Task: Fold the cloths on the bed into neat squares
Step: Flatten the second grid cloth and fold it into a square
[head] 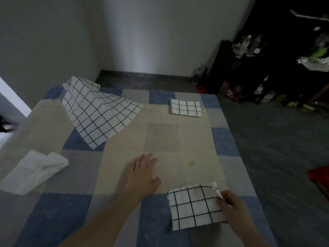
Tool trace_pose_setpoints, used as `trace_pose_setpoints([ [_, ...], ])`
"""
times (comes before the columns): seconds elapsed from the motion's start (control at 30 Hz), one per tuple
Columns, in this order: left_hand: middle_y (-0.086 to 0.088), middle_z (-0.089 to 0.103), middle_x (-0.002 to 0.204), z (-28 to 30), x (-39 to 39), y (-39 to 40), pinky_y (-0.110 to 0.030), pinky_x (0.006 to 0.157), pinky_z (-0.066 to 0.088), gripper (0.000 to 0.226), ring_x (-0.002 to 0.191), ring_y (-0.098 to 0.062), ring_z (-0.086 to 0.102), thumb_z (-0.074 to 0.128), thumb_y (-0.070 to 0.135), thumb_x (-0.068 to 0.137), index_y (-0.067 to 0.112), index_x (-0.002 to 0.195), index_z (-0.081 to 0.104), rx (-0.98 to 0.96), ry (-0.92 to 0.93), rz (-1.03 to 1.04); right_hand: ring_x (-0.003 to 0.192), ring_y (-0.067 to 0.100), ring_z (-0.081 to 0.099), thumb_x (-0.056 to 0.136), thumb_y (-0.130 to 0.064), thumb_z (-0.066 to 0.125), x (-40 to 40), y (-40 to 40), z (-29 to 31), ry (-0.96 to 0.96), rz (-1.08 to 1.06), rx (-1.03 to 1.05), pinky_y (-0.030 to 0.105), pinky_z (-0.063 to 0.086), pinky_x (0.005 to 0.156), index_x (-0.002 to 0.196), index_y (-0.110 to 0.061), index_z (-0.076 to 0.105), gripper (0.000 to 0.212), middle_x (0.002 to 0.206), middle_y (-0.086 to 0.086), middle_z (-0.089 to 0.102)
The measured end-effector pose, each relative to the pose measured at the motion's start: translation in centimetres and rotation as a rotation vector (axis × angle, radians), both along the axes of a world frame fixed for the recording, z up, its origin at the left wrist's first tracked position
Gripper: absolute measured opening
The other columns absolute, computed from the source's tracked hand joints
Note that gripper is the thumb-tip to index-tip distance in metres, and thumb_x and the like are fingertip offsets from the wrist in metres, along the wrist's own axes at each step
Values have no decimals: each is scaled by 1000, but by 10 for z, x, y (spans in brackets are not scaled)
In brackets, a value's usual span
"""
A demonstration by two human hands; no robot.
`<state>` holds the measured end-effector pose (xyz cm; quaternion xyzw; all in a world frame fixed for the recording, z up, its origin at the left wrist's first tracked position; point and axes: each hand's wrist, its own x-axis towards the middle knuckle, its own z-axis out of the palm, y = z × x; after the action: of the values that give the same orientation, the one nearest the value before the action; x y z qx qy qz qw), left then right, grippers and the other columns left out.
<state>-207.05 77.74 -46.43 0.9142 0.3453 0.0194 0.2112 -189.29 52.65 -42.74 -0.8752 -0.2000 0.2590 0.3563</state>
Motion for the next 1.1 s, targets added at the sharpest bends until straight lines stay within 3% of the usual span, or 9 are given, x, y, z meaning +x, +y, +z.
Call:
trace_pose_setpoints([
  [0.1, 2, 25, 153, -5, 23, 25, -41, 115, 21, 69, 141, -25, 18, 48, 48, 77, 29, 142, 33, -12, 0, 40, 43, 3, 33, 83, 7, 64, 19, 14, -1, 48, -52, 84, 18, 25, 43, 71, -3, 61, 16, 49, 0, 44],
  [0.23, -1, 43, 141, -28, 20, 32, -45, 107, 32, 64, 131, -28, 38, 48, 51, 72, 27, 132, 47, 139, 40, 54, 43, 3, 38, 83, 0, 67, 47, 37, -5, -3, -17, 88, 17, 29, 45, 71, -11, 62, 17, 47, -4, 48],
  [0.33, -1, 48, 138, -40, 18, 32, -43, 105, 33, 63, 130, -28, 41, 53, 51, 70, 26, 128, 51, 200, 26, 51, 45, 6, 40, 86, -4, 64, 72, 63, -7, 16, 19, 135, 19, 31, 47, 72, -13, 64, 17, 52, 4, 52],
  [0.47, 2, 44, 143, -42, 19, 33, -46, 106, 35, 63, 136, -26, 36, 55, 50, 72, 29, 131, 50, 205, 15, 50, 73, 38, 61, 89, -15, 63, 105, 112, -18, 114, -48, 246, 47, 54, 73, 80, -17, 67, 10, 82, 21, 64],
  [0.53, 5, 41, 144, -43, 19, 33, -45, 108, 33, 65, 139, -24, 32, 56, 49, 69, 31, 131, 50, 180, 10, 57, 89, 43, 63, 89, -18, 62, 116, 139, -20, 155, -66, 297, 60, 54, 81, 84, -20, 67, 8, 88, 20, 66],
  [0.7, 6, 41, 146, -45, 21, 34, -44, 106, 33, 67, 139, -23, 34, 59, 49, 65, 30, 129, 52, 187, -9, 52, 85, 27, 66, 89, -14, 61, 147, 192, -29, 53, -75, 260, 49, 56, 78, 85, -18, 64, 6, 82, 5, 69],
  [0.8, 6, 43, 144, -46, 21, 34, -43, 106, 31, 67, 137, -23, 36, 60, 49, 63, 30, 127, 55, 183, -25, 50, 77, 14, 59, 89, -16, 60, 147, 195, -44, -134, -1, 115, 31, 44, 63, 87, -17, 59, 3, 76, -8, 60],
  [0.9, 7, 45, 143, -45, 23, 34, -41, 106, 30, 67, 136, -22, 38, 61, 47, 60, 31, 125, 57, 186, -44, 64, 71, -4, 51, 89, -18, 61, 139, 189, -53, -236, -38, 170, 15, 35, 57, 93, -20, 57, 6, 76, -17, 57],
  [1.1, 9, 42, 144, -43, 21, 33, -39, 106, 27, 66, 138, -21, 36, 59, 49, 64, 32, 127, 53, 202, -35, 65, 74, -5, 54, 89, -17, 61, 134, 187, -61, -243, -114, 263, 27, 42, 67, 109, -21, 53, 22, 80, -20, 59],
])
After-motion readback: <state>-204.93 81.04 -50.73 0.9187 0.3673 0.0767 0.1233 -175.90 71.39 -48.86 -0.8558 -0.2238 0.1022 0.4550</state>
